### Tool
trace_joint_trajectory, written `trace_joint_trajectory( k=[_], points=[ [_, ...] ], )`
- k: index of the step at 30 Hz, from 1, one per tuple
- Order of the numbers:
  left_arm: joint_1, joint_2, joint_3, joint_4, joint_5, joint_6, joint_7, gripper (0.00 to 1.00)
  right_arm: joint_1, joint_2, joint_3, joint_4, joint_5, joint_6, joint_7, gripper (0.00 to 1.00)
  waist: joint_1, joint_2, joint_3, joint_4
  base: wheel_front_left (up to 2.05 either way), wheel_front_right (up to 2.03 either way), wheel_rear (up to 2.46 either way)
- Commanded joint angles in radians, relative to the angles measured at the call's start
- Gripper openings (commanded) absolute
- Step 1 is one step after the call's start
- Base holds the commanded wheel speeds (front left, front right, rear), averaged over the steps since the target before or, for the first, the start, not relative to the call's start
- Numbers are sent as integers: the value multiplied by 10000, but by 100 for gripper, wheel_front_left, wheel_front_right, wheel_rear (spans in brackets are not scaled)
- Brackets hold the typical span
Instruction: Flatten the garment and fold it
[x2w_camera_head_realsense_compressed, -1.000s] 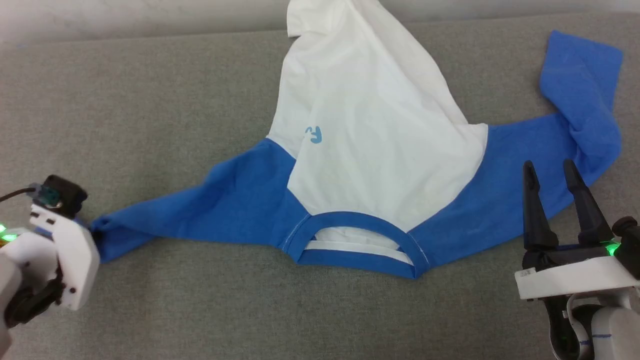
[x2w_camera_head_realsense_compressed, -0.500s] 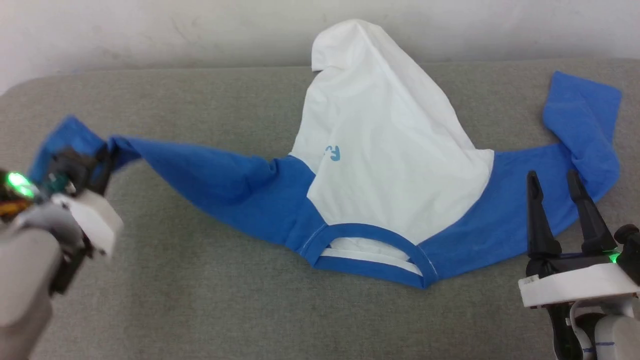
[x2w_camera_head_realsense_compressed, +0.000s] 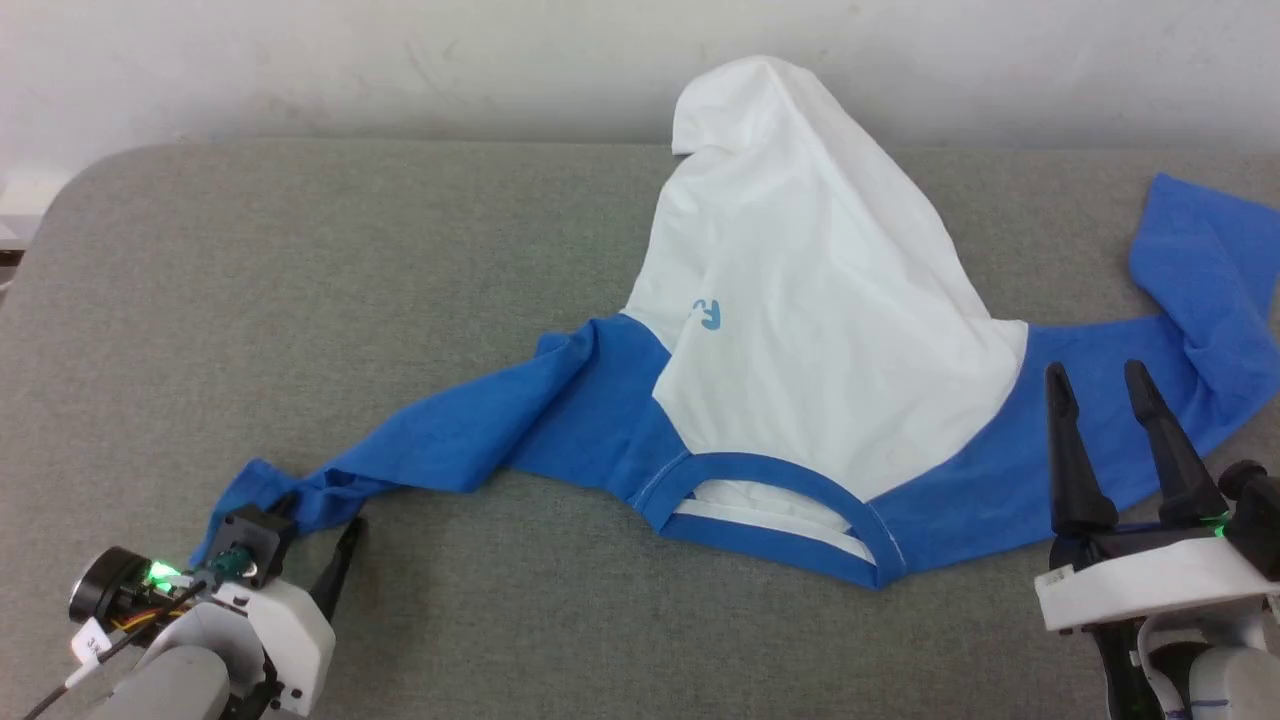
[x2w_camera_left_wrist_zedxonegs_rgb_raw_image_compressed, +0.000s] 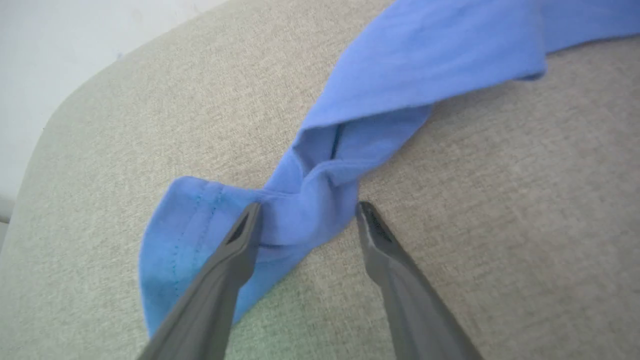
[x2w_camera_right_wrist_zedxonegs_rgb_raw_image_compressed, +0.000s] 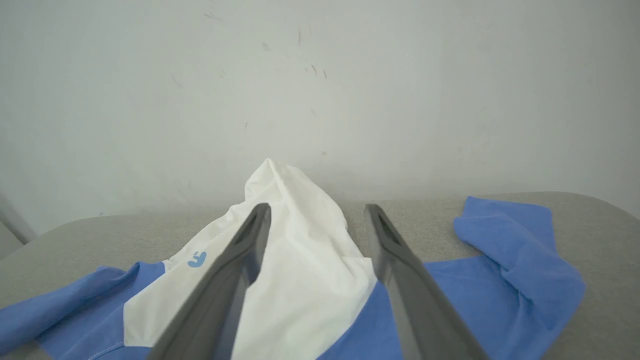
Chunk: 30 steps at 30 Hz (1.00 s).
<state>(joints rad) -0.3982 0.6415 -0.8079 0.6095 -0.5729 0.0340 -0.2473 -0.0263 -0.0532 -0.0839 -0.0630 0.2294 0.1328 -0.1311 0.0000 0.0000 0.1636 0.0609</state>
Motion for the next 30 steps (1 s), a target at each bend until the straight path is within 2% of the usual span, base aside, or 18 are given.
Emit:
trace_joint_trajectory(
  k=[1,8,15,19,26,30],
  points=[
    [222,-5,-10,71,-71,-102,-40,100,140,29,-3,15,-13,-21,32,100,0,0,-190,146,0,0,0],
    [282,647,863,-786,-659,-43,-59,100,241,29,-27,106,91,-21,73,100,0,0,-404,323,0,0,0],
    [-208,1450,1050,-1370,-1405,-416,2030,100,86,30,119,217,215,-21,10,100,0,0,-44,215,0,0,0],
    [-590,1529,892,-1338,-1844,-890,3388,100,-85,30,216,309,211,-21,-3,100,0,0,226,33,0,0,0],
    [-1175,1509,651,-696,-2075,-1110,4772,100,-319,30,329,433,202,-21,-30,100,0,0,621,-313,0,0,0],
    [-1155,1509,238,-553,-2452,-1467,5764,100,-406,30,362,504,211,-21,-77,100,0,0,841,-479,0,0,0]
  ],
)
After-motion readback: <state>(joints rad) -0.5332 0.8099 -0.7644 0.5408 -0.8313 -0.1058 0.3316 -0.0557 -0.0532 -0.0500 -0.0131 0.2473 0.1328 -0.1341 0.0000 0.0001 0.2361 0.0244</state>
